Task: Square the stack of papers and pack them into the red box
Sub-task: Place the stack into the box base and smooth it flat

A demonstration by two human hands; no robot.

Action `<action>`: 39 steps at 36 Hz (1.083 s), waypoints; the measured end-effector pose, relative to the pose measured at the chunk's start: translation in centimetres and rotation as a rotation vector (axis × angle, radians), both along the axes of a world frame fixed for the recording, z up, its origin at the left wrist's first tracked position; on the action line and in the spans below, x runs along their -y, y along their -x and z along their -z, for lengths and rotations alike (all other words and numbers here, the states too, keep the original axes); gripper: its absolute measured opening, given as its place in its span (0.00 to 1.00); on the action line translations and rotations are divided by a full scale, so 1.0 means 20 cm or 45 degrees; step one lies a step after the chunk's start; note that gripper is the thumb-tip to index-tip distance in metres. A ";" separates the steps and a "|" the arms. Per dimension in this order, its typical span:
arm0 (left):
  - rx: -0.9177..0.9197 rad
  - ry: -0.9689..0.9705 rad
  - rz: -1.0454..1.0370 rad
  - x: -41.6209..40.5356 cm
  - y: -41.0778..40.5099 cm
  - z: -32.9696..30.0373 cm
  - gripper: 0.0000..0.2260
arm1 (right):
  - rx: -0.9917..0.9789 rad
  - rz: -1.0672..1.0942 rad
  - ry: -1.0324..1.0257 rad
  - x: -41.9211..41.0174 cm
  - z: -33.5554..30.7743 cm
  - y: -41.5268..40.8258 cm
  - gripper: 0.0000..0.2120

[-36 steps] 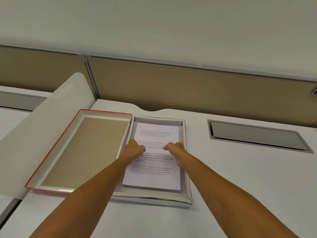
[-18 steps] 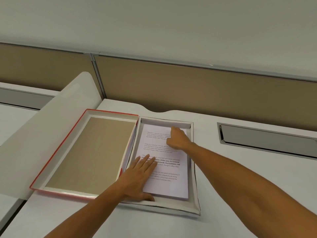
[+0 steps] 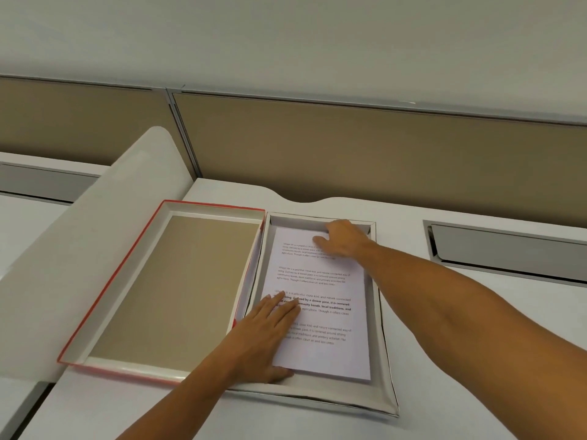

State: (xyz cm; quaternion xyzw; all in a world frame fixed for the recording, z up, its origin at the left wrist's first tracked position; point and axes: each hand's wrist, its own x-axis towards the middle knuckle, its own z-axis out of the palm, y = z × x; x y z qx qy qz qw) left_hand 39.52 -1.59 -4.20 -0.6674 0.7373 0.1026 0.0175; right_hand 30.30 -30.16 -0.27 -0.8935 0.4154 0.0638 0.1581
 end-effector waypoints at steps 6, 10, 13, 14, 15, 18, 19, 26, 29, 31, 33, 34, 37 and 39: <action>0.007 -0.036 0.006 0.02 -0.01 0.01 0.48 | 0.010 0.021 0.056 -0.01 0.03 0.01 0.27; -0.001 -0.054 0.003 0.02 -0.01 0.01 0.48 | 0.070 0.065 0.040 -0.02 0.06 0.01 0.27; 0.003 -0.052 0.006 0.01 -0.01 0.01 0.48 | 0.076 0.069 0.041 -0.02 0.06 0.01 0.27; 0.009 -0.048 0.009 0.01 -0.01 0.01 0.48 | 0.064 0.062 0.036 -0.02 0.06 0.01 0.28; 0.019 -0.043 0.016 0.01 -0.01 0.00 0.48 | 0.050 0.055 0.028 -0.02 0.05 0.01 0.28; 0.035 -0.028 0.044 0.01 0.00 0.00 0.47 | 0.001 0.026 0.004 0.00 0.02 0.01 0.27; 0.046 -0.019 0.065 0.00 0.00 0.00 0.47 | -0.007 0.020 -0.003 0.00 0.01 0.01 0.26; -0.229 0.152 -0.068 -0.05 -0.04 -0.04 0.41 | 0.053 0.025 0.068 -0.07 -0.01 0.00 0.21; -0.490 0.229 -0.246 -0.11 -0.07 -0.05 0.38 | 0.122 0.008 0.079 -0.13 -0.02 -0.02 0.20; -0.556 0.338 -0.377 -0.16 -0.08 -0.04 0.36 | 0.171 -0.017 0.061 -0.20 -0.03 -0.04 0.21; -0.570 0.456 -0.571 -0.22 -0.08 -0.04 0.34 | 0.220 -0.046 0.029 -0.26 -0.03 -0.07 0.23; -0.559 0.515 -0.684 -0.25 -0.07 -0.05 0.34 | 0.238 -0.063 -0.002 -0.30 -0.04 -0.08 0.25; -0.500 0.712 -1.085 -0.34 -0.08 -0.03 0.29 | 0.250 -0.128 -0.067 -0.43 -0.06 -0.13 0.27; -0.453 0.773 -1.406 -0.40 -0.09 -0.01 0.27 | 0.262 -0.178 -0.077 -0.51 -0.07 -0.17 0.26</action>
